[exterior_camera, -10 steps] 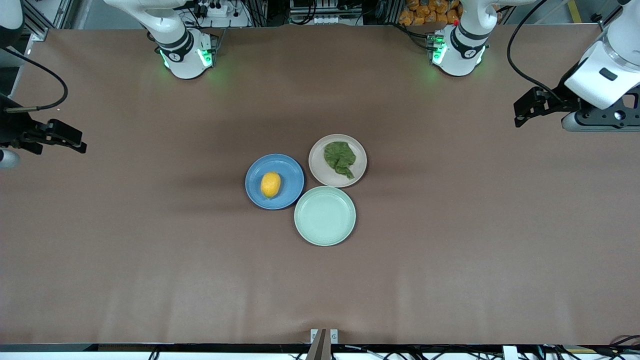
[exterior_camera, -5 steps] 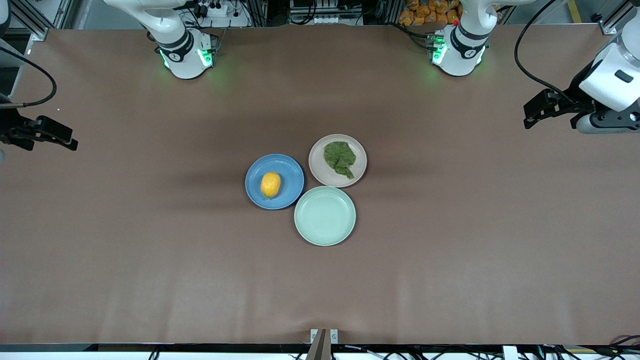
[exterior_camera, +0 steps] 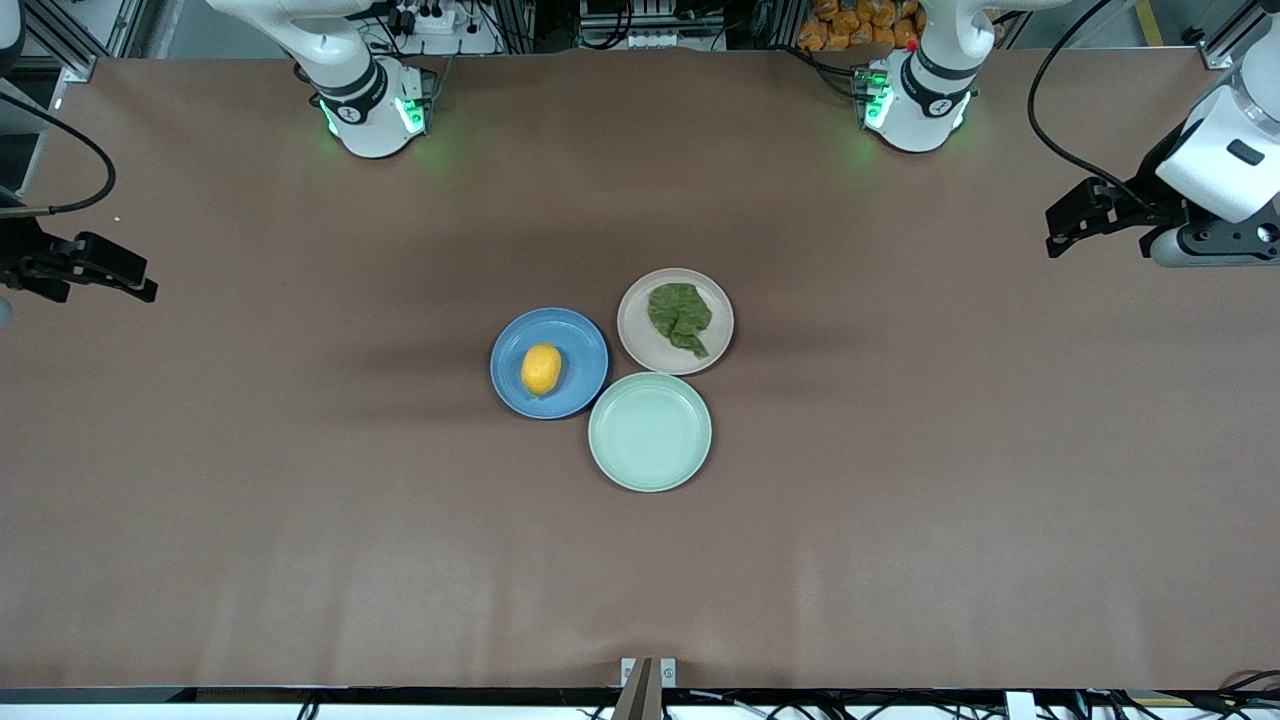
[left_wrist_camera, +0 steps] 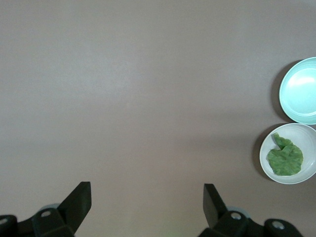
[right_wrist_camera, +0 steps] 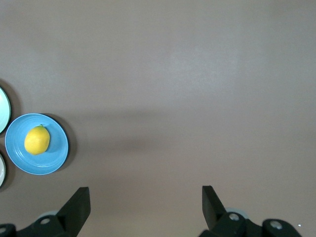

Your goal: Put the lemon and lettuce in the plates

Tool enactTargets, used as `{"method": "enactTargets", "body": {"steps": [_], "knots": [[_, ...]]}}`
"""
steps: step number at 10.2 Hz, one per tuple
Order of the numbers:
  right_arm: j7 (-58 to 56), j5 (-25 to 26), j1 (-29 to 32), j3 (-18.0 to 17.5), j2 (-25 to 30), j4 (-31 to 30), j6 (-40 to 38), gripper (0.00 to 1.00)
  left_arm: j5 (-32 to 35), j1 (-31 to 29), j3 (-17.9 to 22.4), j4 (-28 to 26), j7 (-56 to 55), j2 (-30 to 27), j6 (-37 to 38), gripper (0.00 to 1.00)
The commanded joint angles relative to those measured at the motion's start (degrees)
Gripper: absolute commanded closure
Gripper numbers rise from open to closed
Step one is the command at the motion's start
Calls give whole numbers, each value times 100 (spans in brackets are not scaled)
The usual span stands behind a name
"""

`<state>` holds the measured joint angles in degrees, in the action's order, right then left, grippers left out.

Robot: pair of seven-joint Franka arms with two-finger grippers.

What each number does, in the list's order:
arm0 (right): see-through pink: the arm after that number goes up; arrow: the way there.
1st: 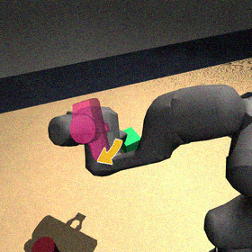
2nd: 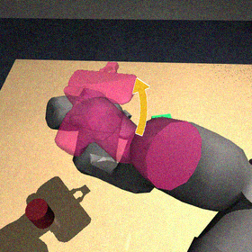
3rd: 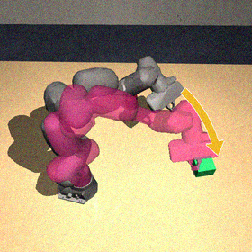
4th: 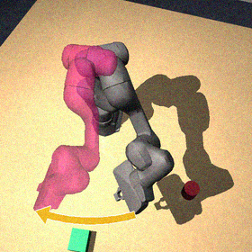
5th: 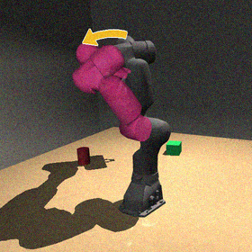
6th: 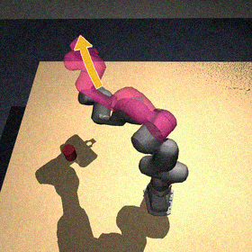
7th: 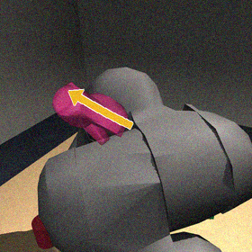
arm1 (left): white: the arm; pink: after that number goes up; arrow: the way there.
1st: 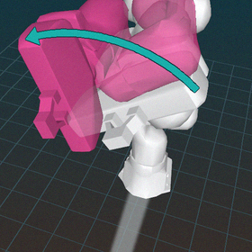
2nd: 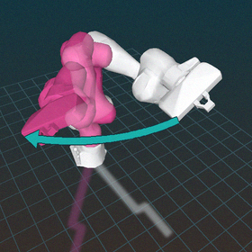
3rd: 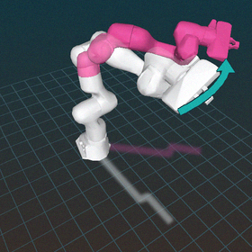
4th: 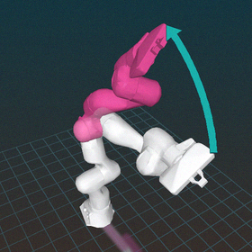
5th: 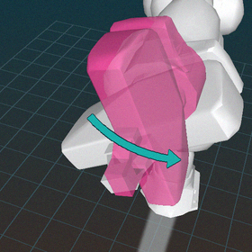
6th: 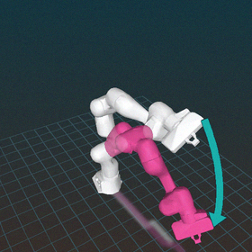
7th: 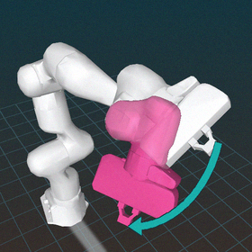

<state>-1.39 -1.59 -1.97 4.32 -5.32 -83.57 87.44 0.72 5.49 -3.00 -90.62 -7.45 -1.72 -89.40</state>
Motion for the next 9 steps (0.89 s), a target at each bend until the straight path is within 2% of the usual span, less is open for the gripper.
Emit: {"method": "enactTargets", "body": {"steps": [1, 9], "knots": [[-46, 70, -67, 69, 101, -72, 18, 0, -54, -39, -34, 114, 139, 14, 116, 0], [-46, 168, -84, 69, 83, -72, 10, 0, -46, -30, -51, 114, 148, 6, 116, 0]]}}
